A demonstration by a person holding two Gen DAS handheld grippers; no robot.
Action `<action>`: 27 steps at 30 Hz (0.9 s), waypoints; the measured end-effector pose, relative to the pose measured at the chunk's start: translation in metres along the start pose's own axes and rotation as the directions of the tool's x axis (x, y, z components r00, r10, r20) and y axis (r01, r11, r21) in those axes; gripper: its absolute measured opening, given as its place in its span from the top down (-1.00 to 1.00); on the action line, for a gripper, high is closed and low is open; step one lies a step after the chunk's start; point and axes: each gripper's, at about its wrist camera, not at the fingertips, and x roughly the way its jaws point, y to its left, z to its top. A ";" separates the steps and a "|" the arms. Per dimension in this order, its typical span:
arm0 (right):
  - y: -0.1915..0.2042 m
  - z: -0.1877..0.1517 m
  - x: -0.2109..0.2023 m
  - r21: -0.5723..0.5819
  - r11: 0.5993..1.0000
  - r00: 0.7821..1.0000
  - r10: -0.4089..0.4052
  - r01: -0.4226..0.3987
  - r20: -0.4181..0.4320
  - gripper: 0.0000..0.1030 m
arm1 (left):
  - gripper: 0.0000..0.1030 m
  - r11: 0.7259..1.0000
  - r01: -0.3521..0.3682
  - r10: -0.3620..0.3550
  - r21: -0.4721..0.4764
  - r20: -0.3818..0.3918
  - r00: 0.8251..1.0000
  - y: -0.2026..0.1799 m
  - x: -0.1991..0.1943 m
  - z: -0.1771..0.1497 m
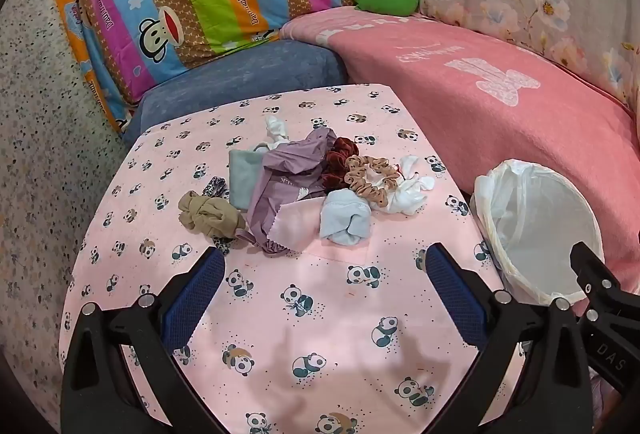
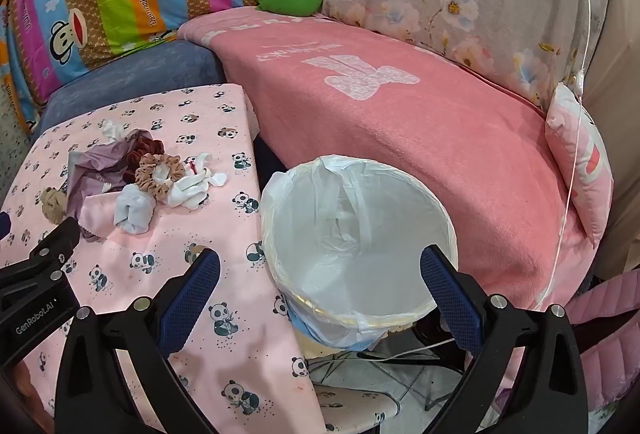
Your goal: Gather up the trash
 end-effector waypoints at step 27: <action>-0.001 0.000 0.000 0.001 1.000 1.000 -0.001 0.001 -0.001 -0.90 | -0.86 1.000 -0.005 0.005 0.004 0.002 1.000 0.000 0.000 0.000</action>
